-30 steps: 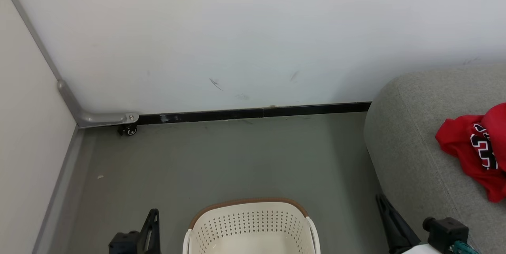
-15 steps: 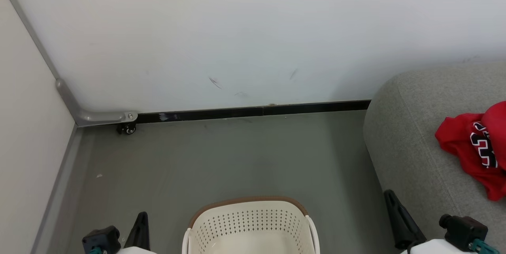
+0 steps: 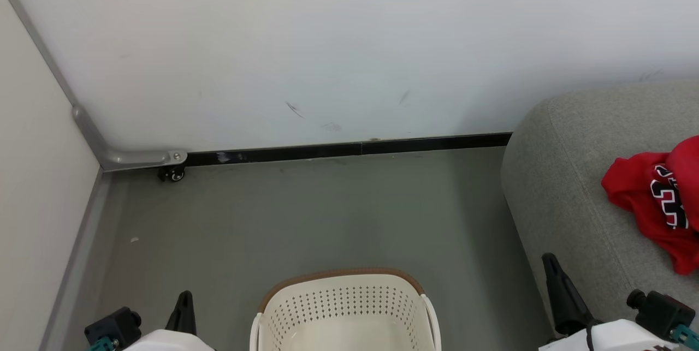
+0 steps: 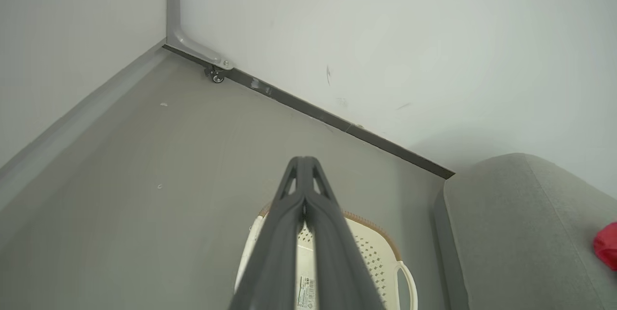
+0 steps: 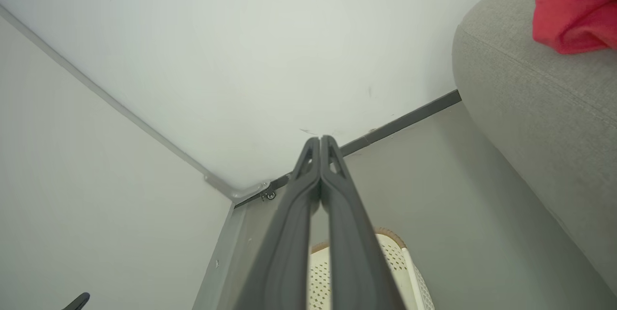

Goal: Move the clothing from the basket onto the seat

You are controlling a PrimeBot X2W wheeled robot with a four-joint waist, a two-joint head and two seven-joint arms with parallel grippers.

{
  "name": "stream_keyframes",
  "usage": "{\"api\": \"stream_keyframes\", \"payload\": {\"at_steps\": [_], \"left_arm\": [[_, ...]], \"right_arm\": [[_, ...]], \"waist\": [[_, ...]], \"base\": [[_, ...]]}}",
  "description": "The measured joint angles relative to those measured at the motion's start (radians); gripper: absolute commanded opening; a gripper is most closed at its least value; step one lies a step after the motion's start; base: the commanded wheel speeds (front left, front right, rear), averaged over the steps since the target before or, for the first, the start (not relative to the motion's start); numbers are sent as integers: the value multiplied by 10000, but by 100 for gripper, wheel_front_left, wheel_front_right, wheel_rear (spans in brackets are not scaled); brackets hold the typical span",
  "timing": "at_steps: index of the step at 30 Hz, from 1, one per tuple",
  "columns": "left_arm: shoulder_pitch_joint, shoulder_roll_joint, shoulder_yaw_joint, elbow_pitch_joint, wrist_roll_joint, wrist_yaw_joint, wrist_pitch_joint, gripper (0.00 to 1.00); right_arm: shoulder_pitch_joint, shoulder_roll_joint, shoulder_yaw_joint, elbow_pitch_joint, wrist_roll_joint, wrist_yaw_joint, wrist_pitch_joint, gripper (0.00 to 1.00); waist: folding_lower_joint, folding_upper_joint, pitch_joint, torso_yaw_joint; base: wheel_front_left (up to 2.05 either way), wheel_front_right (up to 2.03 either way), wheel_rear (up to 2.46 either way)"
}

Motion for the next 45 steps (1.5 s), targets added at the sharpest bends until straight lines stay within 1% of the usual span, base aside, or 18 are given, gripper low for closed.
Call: {"api": "stream_keyframes", "payload": {"at_steps": [4,9,12,16,18,21,25,33,39,45], "left_arm": [[-1,-33,146,-48,-546,-132,178,0],[-4,-84,370,-157,-1342,-372,372,0],[-8,-127,489,-209,-1764,-477,460,0],[-27,-198,635,-274,-2318,-633,617,0],[-35,-222,698,-311,-2541,-752,708,0],[-43,-247,813,-343,-2974,-853,792,0],[-53,-286,955,-374,-3526,-940,895,0],[-124,-364,1241,-477,-4591,-1277,1156,0],[-220,-424,1457,-562,-5402,-1546,1340,0],[-231,-525,1670,-650,-6180,-1776,1513,0]], "right_arm": [[-8,0,-59,-6,568,0,86,0],[-41,-2,-190,-8,1394,-2,209,0],[-135,-2,-240,-8,1841,-2,295,0],[-205,-4,-297,-10,2383,-2,408,0],[-209,-4,-326,-6,2667,-2,428,0],[-222,-4,-362,-2,3104,-2,476,0],[-376,-6,-428,13,3647,-2,541,0],[-519,-13,-581,50,4763,-2,702,0],[-682,-27,-663,52,5630,-2,792,0],[-831,-38,-755,63,6458,-2,894,0]], "waist": [[38,0,-10,-12],[75,1,-26,-27],[83,0,-27,-34],[84,0,-17,-46],[77,0,-7,-51],[56,1,18,-59],[20,0,63,-68],[-47,0,179,-90],[-71,0,262,-106],[-78,0,325,-123]], "base": [[0,0,0],[0,0,0],[0,0,0],[0,0,0],[0,0,0],[0,0,0],[0,0,0],[0,0,0],[0,0,0],[0,0,0]]}}
